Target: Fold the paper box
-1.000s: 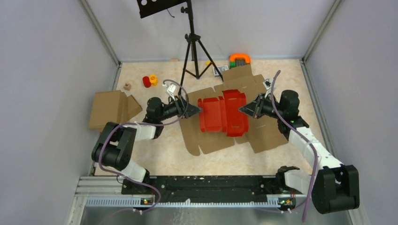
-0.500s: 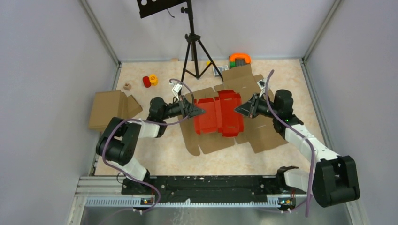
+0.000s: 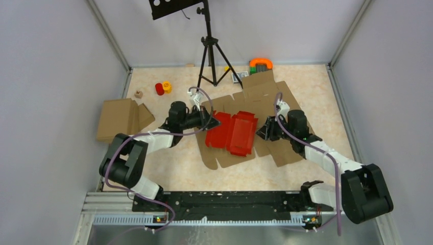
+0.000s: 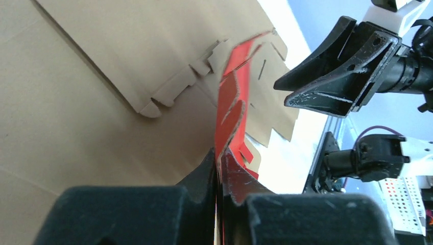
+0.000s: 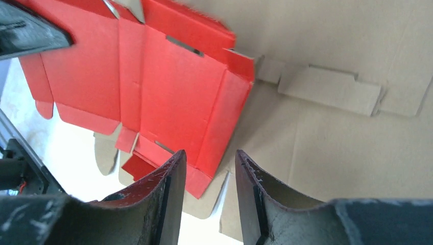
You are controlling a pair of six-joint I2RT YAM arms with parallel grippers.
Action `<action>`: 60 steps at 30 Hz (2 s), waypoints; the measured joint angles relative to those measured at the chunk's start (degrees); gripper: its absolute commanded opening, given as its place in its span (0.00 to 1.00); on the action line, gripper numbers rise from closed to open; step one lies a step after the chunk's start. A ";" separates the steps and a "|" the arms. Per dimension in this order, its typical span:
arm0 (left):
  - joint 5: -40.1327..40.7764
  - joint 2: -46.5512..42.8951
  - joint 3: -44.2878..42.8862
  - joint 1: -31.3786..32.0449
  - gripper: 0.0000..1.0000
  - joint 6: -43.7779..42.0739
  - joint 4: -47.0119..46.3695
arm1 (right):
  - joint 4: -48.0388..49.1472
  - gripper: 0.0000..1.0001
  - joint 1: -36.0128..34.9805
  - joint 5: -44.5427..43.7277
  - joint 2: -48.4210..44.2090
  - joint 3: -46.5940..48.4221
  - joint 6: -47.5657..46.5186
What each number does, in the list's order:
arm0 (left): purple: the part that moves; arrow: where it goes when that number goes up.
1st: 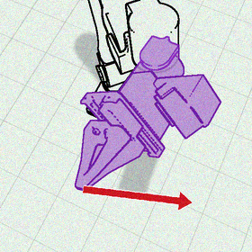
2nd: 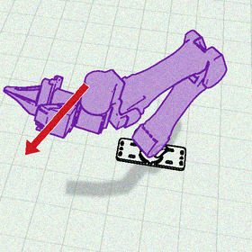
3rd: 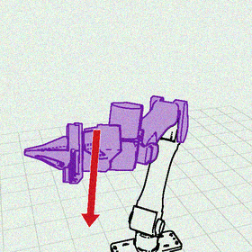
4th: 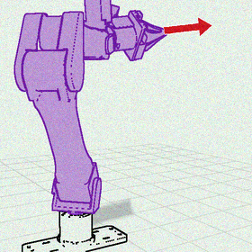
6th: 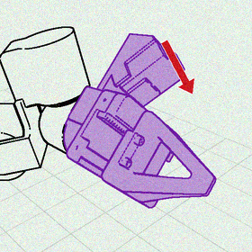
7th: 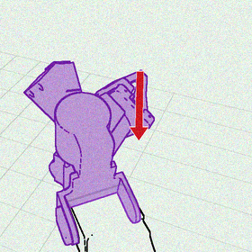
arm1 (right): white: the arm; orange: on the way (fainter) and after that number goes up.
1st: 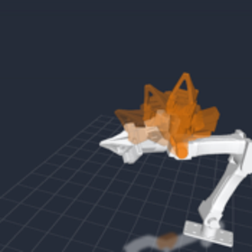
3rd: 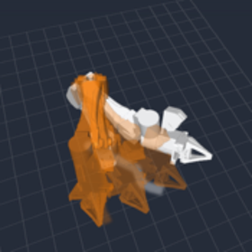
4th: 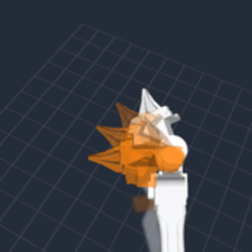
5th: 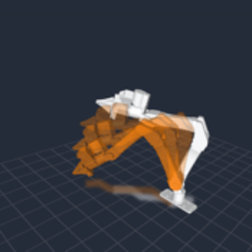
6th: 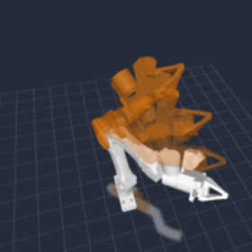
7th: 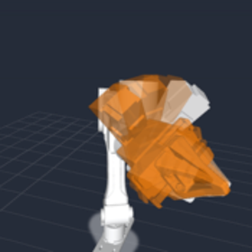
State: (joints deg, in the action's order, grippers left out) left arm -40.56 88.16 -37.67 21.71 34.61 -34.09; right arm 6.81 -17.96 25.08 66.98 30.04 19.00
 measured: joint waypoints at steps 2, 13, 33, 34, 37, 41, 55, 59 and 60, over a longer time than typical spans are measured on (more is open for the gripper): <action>1.49 0.00 -0.31 0.44 0.04 -1.44 2.58 | 0.04 0.39 0.00 -0.46 0.26 -1.57 0.00; 5.51 -0.02 -2.03 2.86 0.04 -5.64 8.48 | 0.90 0.65 -0.04 -4.90 3.50 -2.89 2.71; 5.99 -0.02 -2.10 2.93 0.04 -6.27 9.31 | 21.07 0.00 -0.24 3.08 17.51 -3.78 14.27; 5.95 -0.04 -2.10 2.91 0.04 -6.25 9.29 | 21.09 0.00 -0.50 2.99 17.42 -3.72 14.53; 5.86 -0.28 -2.08 2.91 0.04 -6.12 9.07 | 19.19 0.00 -1.62 0.66 16.24 -3.41 13.81; 5.75 -1.29 -1.97 2.91 0.04 -6.01 7.37 | 15.21 0.00 -3.91 -5.01 13.42 -1.38 11.54; 12.76 -1.62 -0.17 3.69 0.00 -3.19 2.84 | 11.58 0.00 -16.98 -29.03 7.08 1.05 6.95; 17.75 -1.64 1.38 6.58 0.00 -3.32 0.81 | 15.08 0.00 -18.43 -33.94 6.99 -0.59 7.08; 18.97 -1.64 1.73 7.43 0.00 -3.45 0.20 | 15.87 0.00 -18.80 -35.45 7.02 -1.22 7.06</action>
State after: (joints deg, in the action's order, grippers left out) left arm -21.58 86.52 -35.94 29.15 31.16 -33.89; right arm 22.68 -36.75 -10.37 74.00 28.82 26.06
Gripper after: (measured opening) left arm 0.004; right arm 0.007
